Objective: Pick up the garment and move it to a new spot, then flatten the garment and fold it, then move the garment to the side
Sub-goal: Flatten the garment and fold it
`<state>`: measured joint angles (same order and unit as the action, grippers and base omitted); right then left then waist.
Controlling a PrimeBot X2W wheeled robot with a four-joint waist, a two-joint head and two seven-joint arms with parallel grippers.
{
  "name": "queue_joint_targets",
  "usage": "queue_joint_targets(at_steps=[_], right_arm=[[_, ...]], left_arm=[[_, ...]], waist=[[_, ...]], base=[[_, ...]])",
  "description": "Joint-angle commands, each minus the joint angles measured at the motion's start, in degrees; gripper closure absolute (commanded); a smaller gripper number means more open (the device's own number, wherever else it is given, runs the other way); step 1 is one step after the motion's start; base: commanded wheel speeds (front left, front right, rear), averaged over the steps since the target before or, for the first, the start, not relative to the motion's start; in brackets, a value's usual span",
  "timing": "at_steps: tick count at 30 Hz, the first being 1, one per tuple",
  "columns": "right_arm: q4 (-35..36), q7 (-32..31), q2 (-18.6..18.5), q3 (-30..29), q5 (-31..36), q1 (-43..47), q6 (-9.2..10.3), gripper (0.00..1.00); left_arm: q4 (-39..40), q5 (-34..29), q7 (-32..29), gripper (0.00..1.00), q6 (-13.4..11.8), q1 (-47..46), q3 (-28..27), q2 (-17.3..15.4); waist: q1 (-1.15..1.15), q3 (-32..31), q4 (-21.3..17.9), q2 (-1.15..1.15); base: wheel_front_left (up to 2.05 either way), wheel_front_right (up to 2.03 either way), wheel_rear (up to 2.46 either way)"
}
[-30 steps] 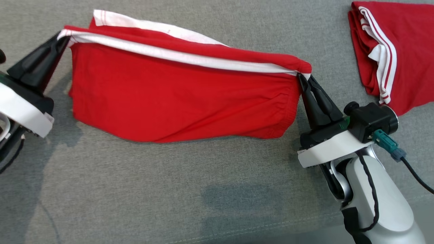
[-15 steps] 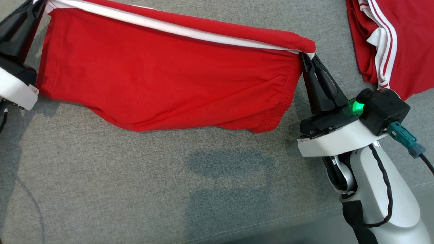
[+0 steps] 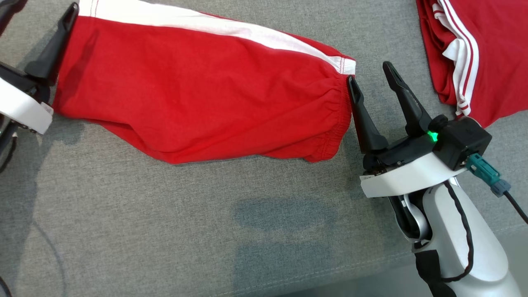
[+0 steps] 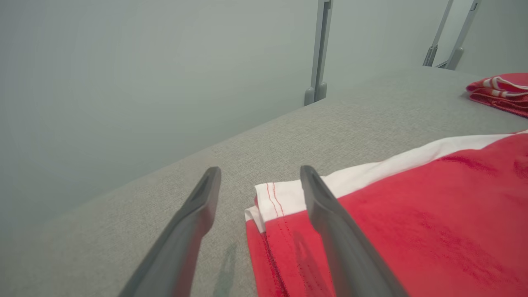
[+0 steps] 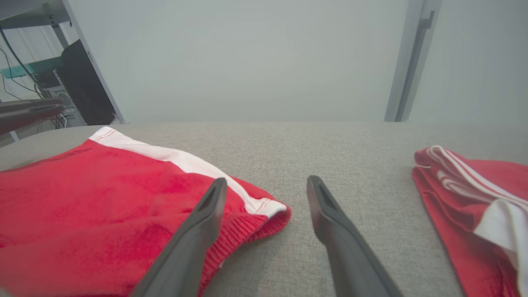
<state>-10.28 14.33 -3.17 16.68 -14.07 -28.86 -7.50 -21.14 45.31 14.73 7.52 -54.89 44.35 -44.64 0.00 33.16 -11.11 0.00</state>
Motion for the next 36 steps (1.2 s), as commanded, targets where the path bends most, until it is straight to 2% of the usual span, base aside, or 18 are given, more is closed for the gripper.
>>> queue_joint_targets(at_steps=[1, 10, 18, 36], right_arm=[[0.99, 0.66, 0.29, 0.53, 0.14, 1.65, 0.01, 0.0], [0.2, 0.66, 0.29, -0.85, 1.02, 4.41, 0.01, 0.0], [-2.53, 0.66, 0.29, -1.94, 0.92, 7.89, 0.01, 0.0], [-9.45, 0.67, 0.29, -3.37, -0.46, 11.5, 0.01, 0.0]], left_arm=[[0.48, -0.47, 0.27, 0.0, -0.03, 0.38, -2.55, -2.52], [0.89, -2.37, 0.27, 0.0, -0.03, 6.68, -5.95, 1.03], [1.03, -4.72, 0.27, 0.0, -0.03, 16.32, -12.73, 6.94], [2.41, -11.1, 0.27, 0.0, -0.03, 32.93, -23.93, 16.75]], waist=[[0.0, -0.32, 0.23, 0.0], [0.0, -4.62, 1.89, 0.0], [0.0, -10.56, 3.58, 0.0], [0.0, -21.85, 7.07, 0.0]], base=[[0.0, 0.0, 0.0], [0.0, 0.0, 0.0], [0.0, 0.0, 0.0], [0.0, 0.0, 0.0]])
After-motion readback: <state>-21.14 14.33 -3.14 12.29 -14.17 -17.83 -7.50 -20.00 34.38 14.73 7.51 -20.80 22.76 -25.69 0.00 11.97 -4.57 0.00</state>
